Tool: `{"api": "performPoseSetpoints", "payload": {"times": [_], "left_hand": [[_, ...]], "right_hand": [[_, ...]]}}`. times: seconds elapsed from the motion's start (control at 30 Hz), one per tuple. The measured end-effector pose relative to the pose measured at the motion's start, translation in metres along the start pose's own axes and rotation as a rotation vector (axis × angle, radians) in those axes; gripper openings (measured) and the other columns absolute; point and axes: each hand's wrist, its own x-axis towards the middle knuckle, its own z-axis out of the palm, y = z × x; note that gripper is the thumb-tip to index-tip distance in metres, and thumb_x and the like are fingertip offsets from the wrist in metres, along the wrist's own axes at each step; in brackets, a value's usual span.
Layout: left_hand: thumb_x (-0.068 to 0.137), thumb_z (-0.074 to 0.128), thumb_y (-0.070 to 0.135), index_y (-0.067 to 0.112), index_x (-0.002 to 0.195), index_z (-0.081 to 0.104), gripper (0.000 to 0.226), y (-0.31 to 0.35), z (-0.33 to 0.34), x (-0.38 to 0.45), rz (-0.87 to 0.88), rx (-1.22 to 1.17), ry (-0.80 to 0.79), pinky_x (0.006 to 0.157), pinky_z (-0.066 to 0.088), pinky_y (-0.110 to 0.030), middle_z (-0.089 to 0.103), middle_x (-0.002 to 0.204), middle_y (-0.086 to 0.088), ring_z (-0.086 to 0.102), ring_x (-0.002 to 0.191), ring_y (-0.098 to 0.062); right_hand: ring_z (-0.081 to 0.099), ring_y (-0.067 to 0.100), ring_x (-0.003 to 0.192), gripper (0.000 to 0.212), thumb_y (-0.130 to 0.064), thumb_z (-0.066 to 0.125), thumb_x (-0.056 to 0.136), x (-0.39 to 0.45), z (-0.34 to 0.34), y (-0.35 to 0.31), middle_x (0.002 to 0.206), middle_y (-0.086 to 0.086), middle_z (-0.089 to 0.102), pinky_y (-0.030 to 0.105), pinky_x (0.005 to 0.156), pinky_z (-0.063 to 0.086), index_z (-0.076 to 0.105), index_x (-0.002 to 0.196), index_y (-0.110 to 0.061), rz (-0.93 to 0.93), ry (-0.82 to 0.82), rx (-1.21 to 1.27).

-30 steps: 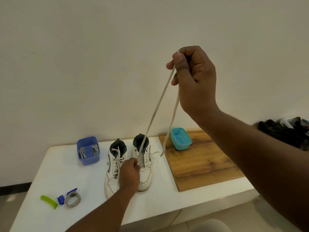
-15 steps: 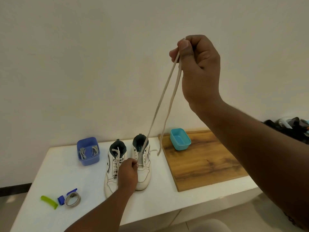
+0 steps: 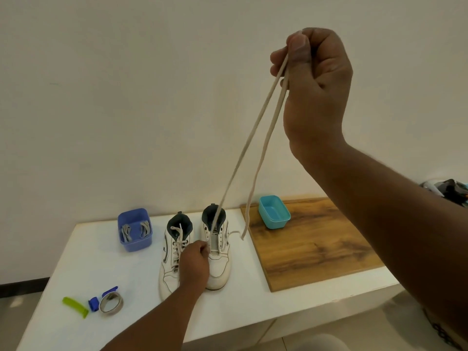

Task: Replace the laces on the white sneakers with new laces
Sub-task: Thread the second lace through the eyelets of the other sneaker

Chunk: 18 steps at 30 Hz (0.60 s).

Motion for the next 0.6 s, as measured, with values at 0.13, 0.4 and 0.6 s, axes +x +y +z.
{"api": "performPoseSetpoints", "payload": {"times": [0.13,0.4,0.6], "left_hand": [[0.101,0.048,0.012,0.018,0.087,0.057,0.017,0.003,0.000,0.005,-0.081,-0.004,0.064,0.064,0.045,-0.028,0.064,0.078,0.006,0.062,0.076,-0.016],[0.098,0.055,0.015,0.023,0.090,0.059,0.012,0.001,0.003,-0.002,0.010,0.088,-0.005,0.067,0.046,-0.027,0.062,0.084,0.009,0.058,0.078,-0.008],[0.098,0.057,0.013,0.014,0.079,0.056,0.019,0.008,-0.001,0.003,-0.093,0.035,0.035,0.054,0.037,-0.025,0.060,0.068,0.005,0.056,0.066,-0.009]], "right_hand": [[0.068,0.029,0.082,0.017,-0.009,0.047,0.105,0.006,0.002,-0.002,0.083,0.016,0.068,0.046,0.079,0.059,0.058,0.102,0.004,-0.004,-0.009,-0.010],[0.070,0.025,0.082,0.022,-0.010,0.048,0.105,0.027,0.004,-0.012,0.088,0.024,0.071,0.034,0.080,0.058,0.061,0.104,0.007,0.035,-0.060,0.010],[0.071,0.018,0.082,0.023,-0.011,0.049,0.105,0.045,0.013,-0.026,0.089,0.022,0.072,0.024,0.075,0.054,0.063,0.103,0.007,0.046,-0.157,-0.016]]}}
